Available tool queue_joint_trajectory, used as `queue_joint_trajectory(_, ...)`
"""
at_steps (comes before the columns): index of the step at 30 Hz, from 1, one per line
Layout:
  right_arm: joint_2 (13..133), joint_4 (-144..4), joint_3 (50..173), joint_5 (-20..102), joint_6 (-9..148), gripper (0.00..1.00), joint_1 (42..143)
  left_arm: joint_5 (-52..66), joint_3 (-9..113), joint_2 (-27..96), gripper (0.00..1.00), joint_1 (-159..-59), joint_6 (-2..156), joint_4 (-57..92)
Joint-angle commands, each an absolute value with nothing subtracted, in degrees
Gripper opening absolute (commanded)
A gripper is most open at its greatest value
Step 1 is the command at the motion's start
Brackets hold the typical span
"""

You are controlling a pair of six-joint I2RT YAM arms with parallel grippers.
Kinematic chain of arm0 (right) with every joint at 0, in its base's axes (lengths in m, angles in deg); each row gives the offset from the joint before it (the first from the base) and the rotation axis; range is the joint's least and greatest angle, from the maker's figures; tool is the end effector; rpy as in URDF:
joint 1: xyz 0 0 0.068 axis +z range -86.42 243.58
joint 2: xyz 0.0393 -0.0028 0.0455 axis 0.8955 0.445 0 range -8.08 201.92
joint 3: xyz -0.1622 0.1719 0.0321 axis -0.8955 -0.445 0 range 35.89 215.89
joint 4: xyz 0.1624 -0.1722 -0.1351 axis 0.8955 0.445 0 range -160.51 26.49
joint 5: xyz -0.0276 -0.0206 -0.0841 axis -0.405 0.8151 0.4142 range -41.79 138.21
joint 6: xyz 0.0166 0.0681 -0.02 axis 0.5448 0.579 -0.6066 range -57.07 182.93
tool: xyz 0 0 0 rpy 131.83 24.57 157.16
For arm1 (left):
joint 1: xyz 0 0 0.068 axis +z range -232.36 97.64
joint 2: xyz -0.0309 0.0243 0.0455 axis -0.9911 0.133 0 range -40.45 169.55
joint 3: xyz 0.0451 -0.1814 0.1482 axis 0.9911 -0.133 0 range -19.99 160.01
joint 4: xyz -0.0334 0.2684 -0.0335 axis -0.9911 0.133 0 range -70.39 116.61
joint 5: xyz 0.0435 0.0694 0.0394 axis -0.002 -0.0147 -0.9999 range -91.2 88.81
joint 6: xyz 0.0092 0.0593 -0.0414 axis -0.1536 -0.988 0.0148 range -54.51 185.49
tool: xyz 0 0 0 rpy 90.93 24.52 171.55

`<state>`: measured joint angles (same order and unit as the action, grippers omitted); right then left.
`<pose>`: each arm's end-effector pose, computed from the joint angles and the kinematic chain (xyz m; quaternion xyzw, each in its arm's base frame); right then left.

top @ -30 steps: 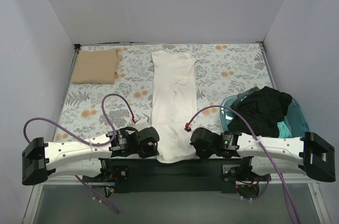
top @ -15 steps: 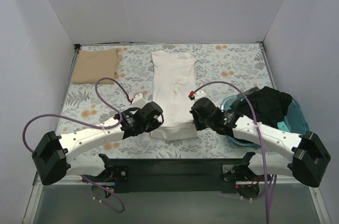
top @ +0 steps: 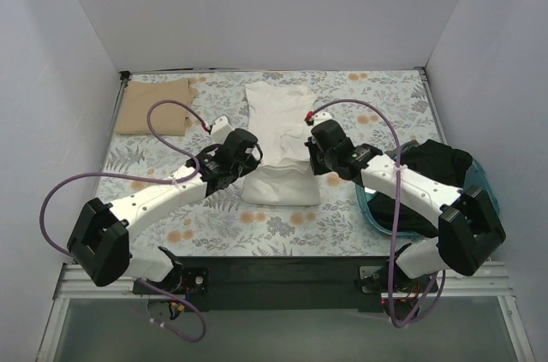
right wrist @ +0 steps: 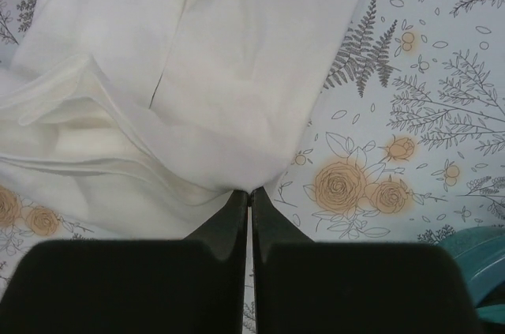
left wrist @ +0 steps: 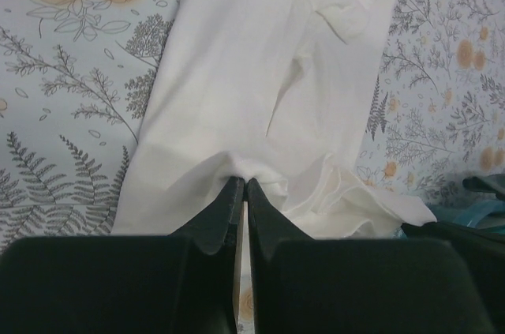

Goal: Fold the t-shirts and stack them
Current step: Fold the tshirt

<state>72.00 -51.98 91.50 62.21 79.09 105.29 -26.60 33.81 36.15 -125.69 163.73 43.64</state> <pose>0.2608 0.2129 0.1961 -0.1539 0.8984 0.0937 0.4005 0.2470 -0.1973 0.1977 -0.4900 0.7677 -0.2716 0.3112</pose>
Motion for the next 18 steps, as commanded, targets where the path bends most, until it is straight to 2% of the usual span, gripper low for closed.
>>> queue_joint_trajectory(1, 73.57, -54.6, 96.69, 61.48, 76.47, 0.01, 103.4, -25.81, 37.05, 37.94, 0.0, -123.32, 158.32, 39.22)
queue_joint_trajectory(18, 83.58, -56.36, 103.56, 55.15, 71.73, 0.01, 95.75, -17.89, 46.01, 52.53, 0.0, -113.91, 152.42, 34.65)
